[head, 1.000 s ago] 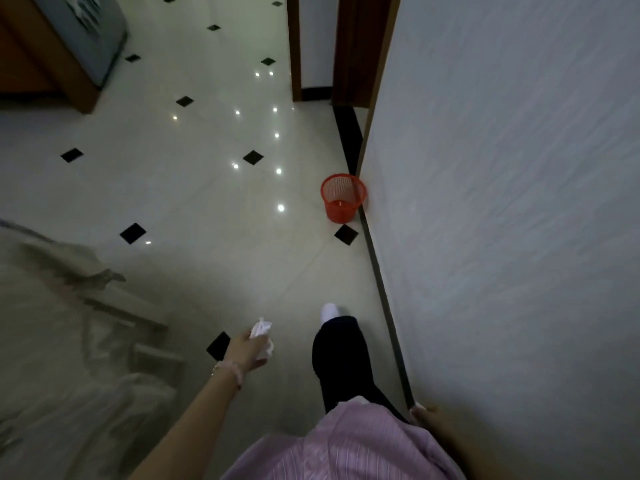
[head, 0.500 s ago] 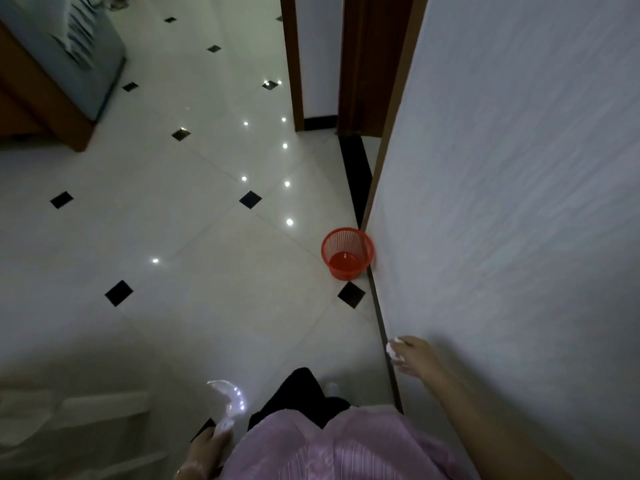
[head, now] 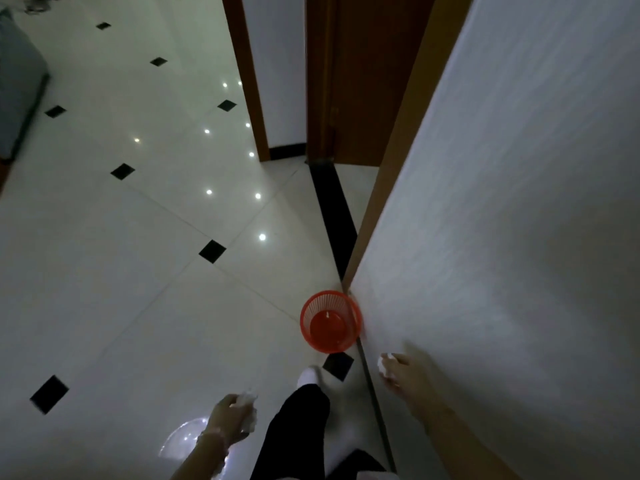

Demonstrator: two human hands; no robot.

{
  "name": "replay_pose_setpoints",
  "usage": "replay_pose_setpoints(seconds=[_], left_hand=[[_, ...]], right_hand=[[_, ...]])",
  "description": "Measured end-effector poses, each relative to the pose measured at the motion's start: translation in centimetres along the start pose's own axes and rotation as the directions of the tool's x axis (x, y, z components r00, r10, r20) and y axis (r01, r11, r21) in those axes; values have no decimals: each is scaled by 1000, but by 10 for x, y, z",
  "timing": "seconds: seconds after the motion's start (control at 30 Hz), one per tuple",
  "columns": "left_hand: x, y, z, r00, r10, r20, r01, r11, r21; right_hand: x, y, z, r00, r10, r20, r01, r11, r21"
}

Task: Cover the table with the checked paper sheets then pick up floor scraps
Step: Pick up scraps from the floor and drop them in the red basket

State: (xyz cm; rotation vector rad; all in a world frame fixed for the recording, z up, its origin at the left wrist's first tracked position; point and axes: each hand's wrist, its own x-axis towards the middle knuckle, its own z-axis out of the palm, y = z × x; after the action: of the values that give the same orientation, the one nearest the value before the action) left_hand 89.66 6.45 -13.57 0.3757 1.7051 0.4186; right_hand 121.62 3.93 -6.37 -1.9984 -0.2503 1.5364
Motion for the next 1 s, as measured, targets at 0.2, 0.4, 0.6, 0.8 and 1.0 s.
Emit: replay_pose_setpoints(seconds=[0.2, 0.4, 0.6, 0.8, 1.0], left_hand=[[54, 111, 105, 993, -8, 119, -4, 995, 102], [130, 121, 171, 988, -95, 121, 69, 978, 198], [175, 103, 197, 966, -100, 239, 53, 979, 195], [186, 64, 157, 976, -155, 155, 118, 967, 226], [115, 39, 92, 998, -64, 24, 61, 990, 130]], right_hand=[[86, -52, 43, 991, 136, -14, -133, 983, 130], [191, -41, 76, 976, 217, -7, -211, 955, 207], [243, -11, 76, 922, 364, 128, -386, 865, 321], [241, 10, 70, 901, 435, 13, -432, 891, 143], [195, 15, 51, 953, 302, -40, -303, 927, -223]])
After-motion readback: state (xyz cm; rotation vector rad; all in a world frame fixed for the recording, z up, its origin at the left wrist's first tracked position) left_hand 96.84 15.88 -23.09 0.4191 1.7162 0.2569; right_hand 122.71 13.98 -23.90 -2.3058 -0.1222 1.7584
